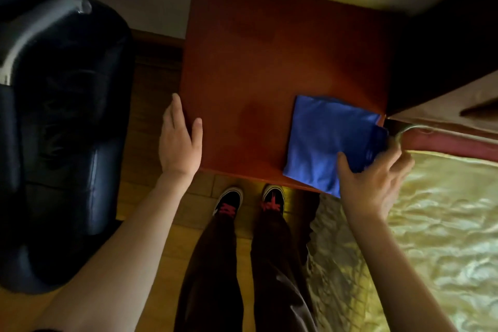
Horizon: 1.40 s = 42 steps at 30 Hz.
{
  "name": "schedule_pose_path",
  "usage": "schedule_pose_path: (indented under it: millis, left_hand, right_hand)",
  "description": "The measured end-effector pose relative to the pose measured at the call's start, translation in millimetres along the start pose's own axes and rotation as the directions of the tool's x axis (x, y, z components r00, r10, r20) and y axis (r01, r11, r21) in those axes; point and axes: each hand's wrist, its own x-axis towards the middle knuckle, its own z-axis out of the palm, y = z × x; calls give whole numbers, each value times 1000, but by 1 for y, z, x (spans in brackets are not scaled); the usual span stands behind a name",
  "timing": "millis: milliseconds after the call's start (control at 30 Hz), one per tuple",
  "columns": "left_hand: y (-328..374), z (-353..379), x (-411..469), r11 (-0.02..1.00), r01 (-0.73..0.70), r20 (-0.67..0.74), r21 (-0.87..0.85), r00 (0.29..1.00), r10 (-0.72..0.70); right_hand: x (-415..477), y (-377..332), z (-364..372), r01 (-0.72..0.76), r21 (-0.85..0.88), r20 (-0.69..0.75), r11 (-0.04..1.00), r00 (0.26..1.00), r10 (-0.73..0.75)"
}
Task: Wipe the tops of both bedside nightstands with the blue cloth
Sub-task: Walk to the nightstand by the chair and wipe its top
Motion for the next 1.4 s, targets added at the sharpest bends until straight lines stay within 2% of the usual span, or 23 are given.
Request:
schedule_pose_path:
  millis: [33,67,100,167,233,333,433,567,700,867,933,1000,1100,1200,1267,1400]
  left_hand:
    - [1,0,0,1000,-9,-4,-5,1000,9]
    - [1,0,0,1000,-15,-8,-5,1000,15]
    - [0,0,1,1000,-18,-10,-2,1000,18]
    - [-3,2,2,1000,-12,-16,2,1000,12]
    - [-7,5,4,1000,-4,-23,-21,1000,3]
    - [-13,8,3,997,-11,-53,-81,999,7]
    - [-16,11,3,992,48,-86,-117,995,-59]
    - [-15,12,2,989,73,-105,-132,991,-87]
    - [-12,11,4,984,115,-97,-137,987,-129]
    - [-10,9,5,965,190,-56,-182,978,-203]
    - [-10,9,6,960,198,-49,-199,976,-211]
    - [-11,9,6,960,191,-50,-207,977,-205]
    - [-12,12,7,959,223,-71,-174,969,-238]
    - [-13,16,7,965,221,-118,-142,964,-238]
    - [-13,16,7,969,211,-127,-131,965,-228]
    - [-11,12,7,973,204,-117,-111,969,-217]
  right_hand:
    - [-2,-6,1,125,-45,-48,991,991,-127]
    - [-4,-13,5,260,-90,-30,961,964,-264]
    - [-7,-19,12,377,-124,36,918,926,-376]
    - [-10,-24,29,493,-168,189,853,866,-463]
    - [-1,-24,45,497,-207,204,843,864,-460]
    - [48,-33,58,450,-241,77,860,892,-445]
    - [118,-50,67,413,-242,11,878,906,-423]
    - [181,-70,66,410,-221,53,885,911,-408]
    - [137,-59,59,438,-219,64,872,898,-435]
    - [-22,-4,50,458,-215,155,862,888,-433]
    - [-59,10,50,467,-242,200,851,882,-427]
    - [-43,3,53,508,-230,205,830,859,-469]
    - [32,-44,70,552,-223,139,803,834,-534]
    - [113,-105,91,544,-222,55,809,835,-547]
    - [149,-136,97,518,-220,73,826,854,-516]
    - [131,-142,90,503,-228,96,834,864,-495]
